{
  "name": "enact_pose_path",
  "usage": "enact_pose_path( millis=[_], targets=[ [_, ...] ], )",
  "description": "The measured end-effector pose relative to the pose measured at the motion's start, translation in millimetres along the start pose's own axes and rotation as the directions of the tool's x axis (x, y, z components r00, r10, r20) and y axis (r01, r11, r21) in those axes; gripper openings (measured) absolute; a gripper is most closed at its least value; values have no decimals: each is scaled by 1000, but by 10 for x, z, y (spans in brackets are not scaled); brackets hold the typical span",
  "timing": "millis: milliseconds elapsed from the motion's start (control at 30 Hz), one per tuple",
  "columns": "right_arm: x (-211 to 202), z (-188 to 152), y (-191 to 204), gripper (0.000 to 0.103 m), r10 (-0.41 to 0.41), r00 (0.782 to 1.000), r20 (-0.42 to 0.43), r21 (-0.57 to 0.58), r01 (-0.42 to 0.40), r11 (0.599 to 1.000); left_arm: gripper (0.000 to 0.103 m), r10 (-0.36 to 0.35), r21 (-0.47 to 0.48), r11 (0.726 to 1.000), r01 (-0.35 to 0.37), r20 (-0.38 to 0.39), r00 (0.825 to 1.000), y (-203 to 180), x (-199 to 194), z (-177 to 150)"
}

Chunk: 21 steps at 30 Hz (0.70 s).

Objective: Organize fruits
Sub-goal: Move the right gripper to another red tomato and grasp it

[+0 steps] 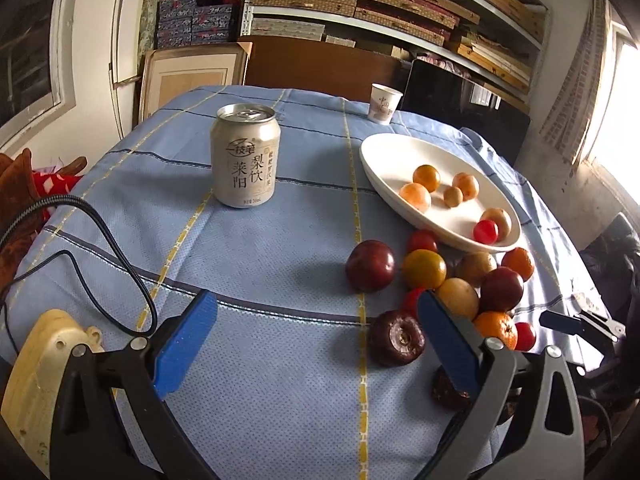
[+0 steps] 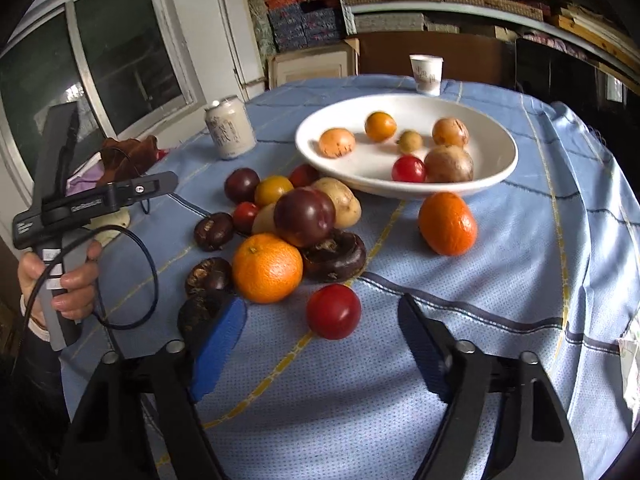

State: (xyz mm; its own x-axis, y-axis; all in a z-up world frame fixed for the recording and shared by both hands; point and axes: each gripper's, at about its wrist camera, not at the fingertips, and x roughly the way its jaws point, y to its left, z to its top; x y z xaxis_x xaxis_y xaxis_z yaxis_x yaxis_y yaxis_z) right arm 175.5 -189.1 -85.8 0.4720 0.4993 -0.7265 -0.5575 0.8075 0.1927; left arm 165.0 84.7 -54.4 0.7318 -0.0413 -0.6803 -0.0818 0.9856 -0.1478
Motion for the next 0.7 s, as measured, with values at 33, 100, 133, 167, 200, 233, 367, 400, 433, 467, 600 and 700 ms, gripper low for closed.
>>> enact_pose_path(
  millis=[33, 100, 133, 167, 200, 233, 367, 400, 433, 467, 600, 700],
  targets=[
    [17, 1, -19, 62, 1, 1000, -10, 10, -1, 1000, 98, -2, 4, 1000, 2, -2, 1000, -9, 1, -3],
    [45, 2, -43, 53, 4, 1000, -20, 22, -4, 1000, 98, -10, 8, 1000, 10, -1, 1000, -20, -9, -3],
    [57, 1, -49, 52, 5, 1000, -25, 25, -4, 1000, 98, -13, 9, 1000, 13, 0, 1000, -22, -14, -5],
    [65, 0, -45, 50, 5, 1000, -29, 23, -4, 1000, 98, -15, 8, 1000, 15, 1, 1000, -23, -18, -6],
    [72, -2, -35, 50, 5, 999, -32, 18, -5, 1000, 98, -16, 7, 1000, 16, 1, 1000, -23, -20, -10],
    [78, -4, -20, 49, 6, 999, -35, 11, -5, 1000, 98, -17, 6, 1000, 17, -1, 1000, -23, -21, -11],
    [120, -15, 31, 47, -2, 999, -54, -9, 2, 1000, 98, -14, 4, 1000, 14, -1, 1000, -16, -18, -12],
    [133, -12, 32, 45, -5, 998, -59, -10, 4, 1000, 98, -12, 3, 1000, 12, -2, 1000, -10, -14, -13],
    [145, -10, 29, 44, -7, 998, -63, -8, 6, 1000, 98, -10, 1, 1000, 10, -3, 1000, -7, -12, -14],
    [154, -8, 22, 43, -9, 998, -66, -5, 9, 1000, 98, -9, -1, 1000, 9, -3, 1000, -4, -12, -11],
    [176, 3, -18, 35, -12, 997, -71, 16, 13, 1000, 98, -7, -10, 1000, 7, -3, 1000, 16, -11, -10],
    [165, 1, -54, 31, 7, 998, -66, 31, -5, 999, 98, -5, -15, 1000, 5, -3, 1000, 28, -11, -8]
  ],
)
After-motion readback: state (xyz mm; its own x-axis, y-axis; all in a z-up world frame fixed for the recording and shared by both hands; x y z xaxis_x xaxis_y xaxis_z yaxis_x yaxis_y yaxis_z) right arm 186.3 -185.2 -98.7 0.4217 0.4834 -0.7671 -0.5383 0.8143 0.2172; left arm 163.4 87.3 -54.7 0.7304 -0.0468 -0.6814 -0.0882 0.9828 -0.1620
